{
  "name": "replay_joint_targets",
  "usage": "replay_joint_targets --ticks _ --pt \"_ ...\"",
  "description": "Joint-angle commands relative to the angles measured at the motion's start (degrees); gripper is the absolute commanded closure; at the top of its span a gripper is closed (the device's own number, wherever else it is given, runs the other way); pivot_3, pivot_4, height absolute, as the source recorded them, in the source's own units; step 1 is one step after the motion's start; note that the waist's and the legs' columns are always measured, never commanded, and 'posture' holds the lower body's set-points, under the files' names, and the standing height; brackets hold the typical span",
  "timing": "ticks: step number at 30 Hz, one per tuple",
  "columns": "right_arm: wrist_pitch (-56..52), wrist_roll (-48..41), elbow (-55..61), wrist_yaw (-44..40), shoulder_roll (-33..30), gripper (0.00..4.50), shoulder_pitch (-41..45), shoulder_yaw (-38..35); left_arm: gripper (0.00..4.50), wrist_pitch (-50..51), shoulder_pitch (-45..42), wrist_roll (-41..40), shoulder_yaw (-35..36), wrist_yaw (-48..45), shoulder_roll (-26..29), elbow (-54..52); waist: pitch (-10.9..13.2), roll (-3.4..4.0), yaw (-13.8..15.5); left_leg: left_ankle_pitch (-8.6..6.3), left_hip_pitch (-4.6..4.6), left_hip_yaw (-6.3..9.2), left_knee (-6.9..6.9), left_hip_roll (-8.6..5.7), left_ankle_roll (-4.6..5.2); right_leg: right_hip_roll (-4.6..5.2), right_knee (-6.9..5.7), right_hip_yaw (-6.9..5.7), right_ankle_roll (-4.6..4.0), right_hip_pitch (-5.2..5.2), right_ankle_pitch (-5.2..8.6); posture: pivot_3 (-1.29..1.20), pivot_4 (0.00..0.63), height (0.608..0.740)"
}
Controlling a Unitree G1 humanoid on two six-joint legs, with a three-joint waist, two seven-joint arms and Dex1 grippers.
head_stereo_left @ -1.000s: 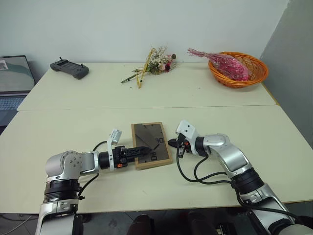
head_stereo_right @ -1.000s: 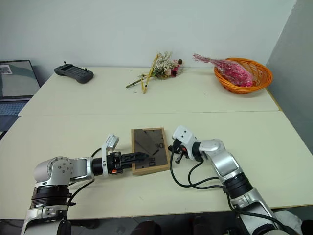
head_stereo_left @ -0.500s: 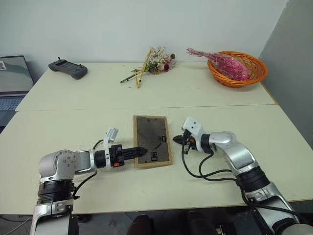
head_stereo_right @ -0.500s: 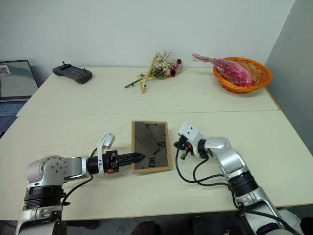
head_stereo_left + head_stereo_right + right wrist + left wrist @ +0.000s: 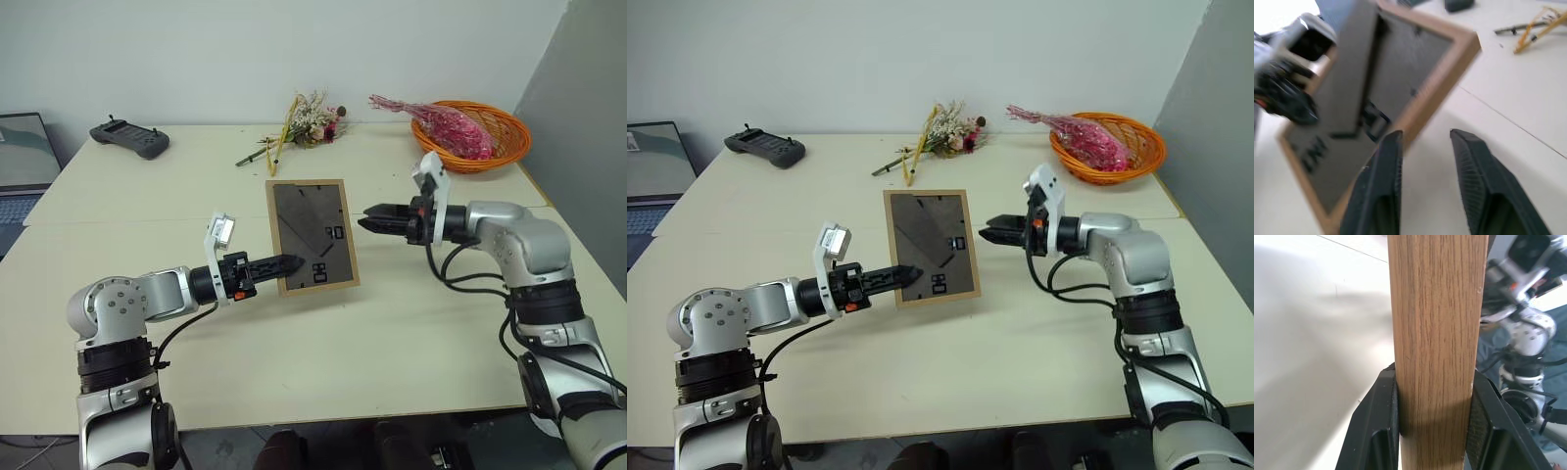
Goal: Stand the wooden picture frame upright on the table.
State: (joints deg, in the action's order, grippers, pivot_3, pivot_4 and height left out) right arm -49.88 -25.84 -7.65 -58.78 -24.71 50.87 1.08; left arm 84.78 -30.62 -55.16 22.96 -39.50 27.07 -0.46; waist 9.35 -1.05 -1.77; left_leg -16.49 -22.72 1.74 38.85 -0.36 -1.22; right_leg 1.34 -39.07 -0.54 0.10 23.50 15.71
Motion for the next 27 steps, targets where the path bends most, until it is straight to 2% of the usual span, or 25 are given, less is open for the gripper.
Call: replay_joint_targets --ticks 1,9,15,21,27 --pt "-1.6 -2.7 -0.3 1.2 3.1 1.81 3.3 0.0 3.24 -1.4 -1.3 -2.1 0.2 -0.4 0.2 -1.0 0.0 0.00 0.0 0.00 0.00 0.00 0.00 0.00 0.00 0.00 0.00 0.00 0.00 0.01 0.00 0.00 0.150 0.740" --pt "3.9 0.8 -4.2 3.0 9.3 0.04 5.4 5.2 3.24 -2.4 -2.0 -1.8 -1.5 -0.9 0.3 -0.6 0.0 0.00 0.2 0.06 -0.07 -0.02 0.01 -0.04 -0.11 0.02 0.01 0.01 0.00 0.05 0.00 0.00 0.150 0.740" --pt "5.4 0.4 -1.8 1.8 11.2 0.01 5.8 7.3 3.24 -3.0 -2.0 -1.9 -2.6 -1.4 1.2 -0.4 0.0 0.00 0.1 0.09 -0.09 -0.02 0.00 -0.03 -0.16 0.02 0.00 0.02 0.00 0.11 0.00 0.00 0.150 0.740" --pt "-3.0 -7.2 9.4 -3.8 5.5 0.01 2.5 6.5 3.24 -2.8 -1.5 -2.3 -2.6 -1.5 2.2 -0.5 0.0 0.01 0.3 0.09 -0.15 0.01 0.01 -0.04 -0.16 0.04 0.03 0.00 0.00 0.13 0.00 0.00 0.150 0.740" --pt "-5.2 -8.7 10.8 -4.5 -0.8 0.01 0.2 4.8 3.24 -2.2 -0.9 -2.8 -2.7 -1.5 2.7 -0.4 0.0 0.00 0.2 -0.02 -0.13 0.03 0.00 -0.04 0.03 0.03 0.00 -0.01 0.00 0.13 0.00 0.00 0.150 0.740"
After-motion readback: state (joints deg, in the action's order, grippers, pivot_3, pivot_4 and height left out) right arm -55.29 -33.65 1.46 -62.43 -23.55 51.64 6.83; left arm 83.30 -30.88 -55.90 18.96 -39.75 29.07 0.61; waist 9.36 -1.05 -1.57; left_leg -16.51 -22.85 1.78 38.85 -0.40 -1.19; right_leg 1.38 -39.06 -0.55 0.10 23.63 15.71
